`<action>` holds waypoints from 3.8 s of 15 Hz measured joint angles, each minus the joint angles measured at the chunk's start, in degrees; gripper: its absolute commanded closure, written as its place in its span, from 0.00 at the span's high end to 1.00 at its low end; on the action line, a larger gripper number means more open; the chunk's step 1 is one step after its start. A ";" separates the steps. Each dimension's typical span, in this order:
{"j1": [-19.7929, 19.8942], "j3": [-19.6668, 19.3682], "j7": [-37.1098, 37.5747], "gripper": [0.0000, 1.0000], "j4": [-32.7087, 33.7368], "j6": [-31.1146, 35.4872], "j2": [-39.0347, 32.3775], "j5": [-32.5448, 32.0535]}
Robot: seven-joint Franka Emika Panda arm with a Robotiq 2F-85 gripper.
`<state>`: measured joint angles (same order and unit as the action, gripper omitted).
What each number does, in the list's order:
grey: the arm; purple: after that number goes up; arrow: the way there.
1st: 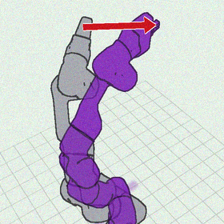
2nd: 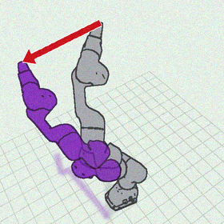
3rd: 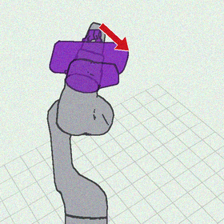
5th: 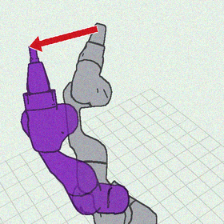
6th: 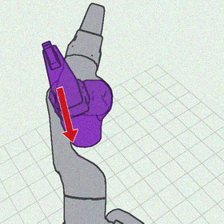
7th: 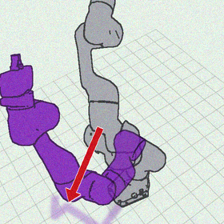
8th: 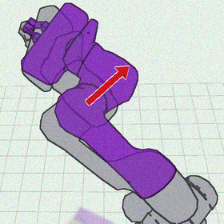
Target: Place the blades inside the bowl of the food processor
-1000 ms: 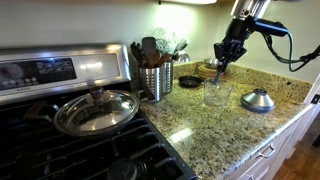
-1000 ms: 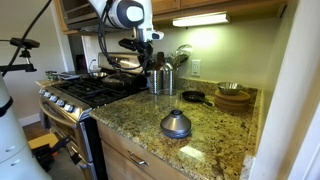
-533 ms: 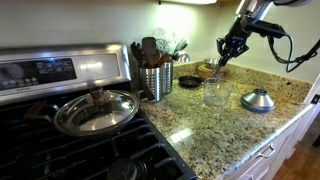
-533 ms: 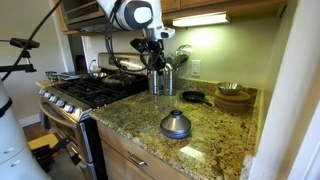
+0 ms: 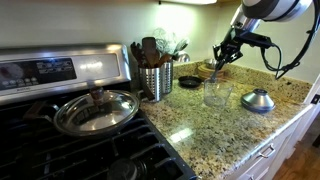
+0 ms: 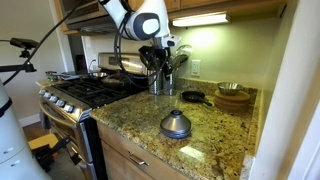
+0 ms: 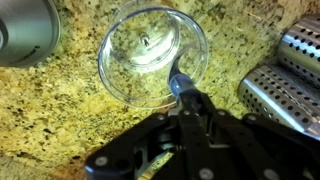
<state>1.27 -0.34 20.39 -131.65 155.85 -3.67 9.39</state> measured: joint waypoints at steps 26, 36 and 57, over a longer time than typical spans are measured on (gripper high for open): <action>-2.23 1.90 -5.63 0.08 -9.46 -0.81 4.24 -2.41; -3.80 3.93 -9.26 0.08 -11.39 -11.20 8.00 -1.48; -3.48 2.84 -8.91 0.08 -4.19 -14.74 -1.93 -7.19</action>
<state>-2.20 2.50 11.48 -135.84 141.11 -5.59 2.19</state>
